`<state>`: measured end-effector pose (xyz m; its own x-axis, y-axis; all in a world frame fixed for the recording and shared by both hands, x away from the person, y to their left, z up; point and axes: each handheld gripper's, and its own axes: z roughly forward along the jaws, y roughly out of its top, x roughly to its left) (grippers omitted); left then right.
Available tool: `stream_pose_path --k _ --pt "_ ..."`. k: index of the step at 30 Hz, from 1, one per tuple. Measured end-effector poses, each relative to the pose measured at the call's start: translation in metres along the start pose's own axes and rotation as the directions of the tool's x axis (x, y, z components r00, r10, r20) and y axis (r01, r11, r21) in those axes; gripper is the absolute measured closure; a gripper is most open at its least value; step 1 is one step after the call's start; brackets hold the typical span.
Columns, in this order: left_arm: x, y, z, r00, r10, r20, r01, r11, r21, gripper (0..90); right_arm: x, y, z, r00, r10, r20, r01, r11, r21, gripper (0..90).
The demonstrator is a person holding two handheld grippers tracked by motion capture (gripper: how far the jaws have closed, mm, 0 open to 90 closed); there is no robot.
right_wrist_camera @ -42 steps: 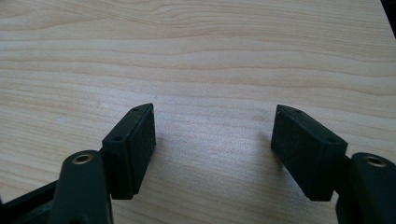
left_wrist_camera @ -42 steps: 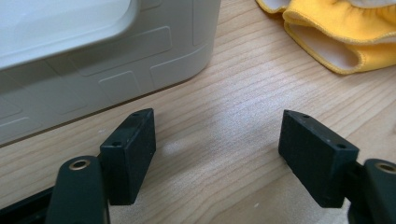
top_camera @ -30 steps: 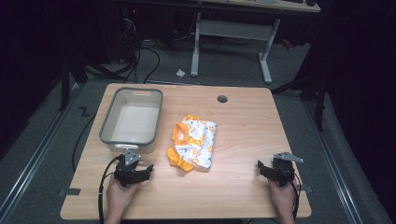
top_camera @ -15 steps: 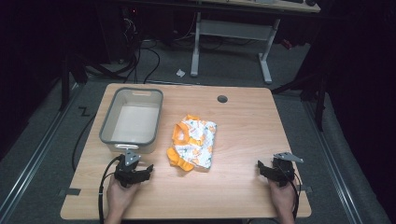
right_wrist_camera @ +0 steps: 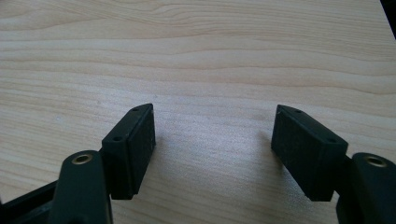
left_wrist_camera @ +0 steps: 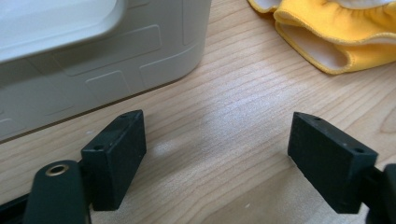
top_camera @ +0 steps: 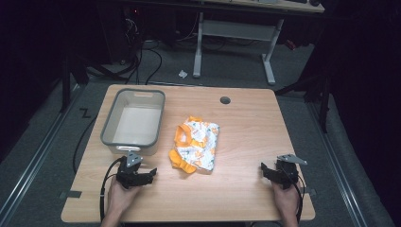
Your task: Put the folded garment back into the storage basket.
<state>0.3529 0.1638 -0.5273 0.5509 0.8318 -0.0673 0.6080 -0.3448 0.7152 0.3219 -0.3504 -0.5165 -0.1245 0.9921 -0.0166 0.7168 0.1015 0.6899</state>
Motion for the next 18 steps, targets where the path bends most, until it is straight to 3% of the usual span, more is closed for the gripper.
stream_pose_path --k 7,10,18 --pt "0.000 0.004 -0.005 1.0000 -0.003 0.004 0.003 0.9991 0.042 24.4 0.000 0.000 0.000 1.0000 0.000 -0.002 0.000 1.000 -0.003 30.8" --pt "0.001 0.007 -0.012 1.0000 0.005 -0.002 -0.005 0.9999 0.009 28.5 0.000 0.000 0.000 1.0000 -0.001 -0.001 0.001 1.000 -0.001 30.7" --pt "-0.005 0.014 -0.022 0.9995 -0.003 0.032 0.004 0.9996 -0.028 28.7 0.000 0.000 0.000 1.0000 -0.003 -0.002 0.003 1.000 -0.004 30.7"
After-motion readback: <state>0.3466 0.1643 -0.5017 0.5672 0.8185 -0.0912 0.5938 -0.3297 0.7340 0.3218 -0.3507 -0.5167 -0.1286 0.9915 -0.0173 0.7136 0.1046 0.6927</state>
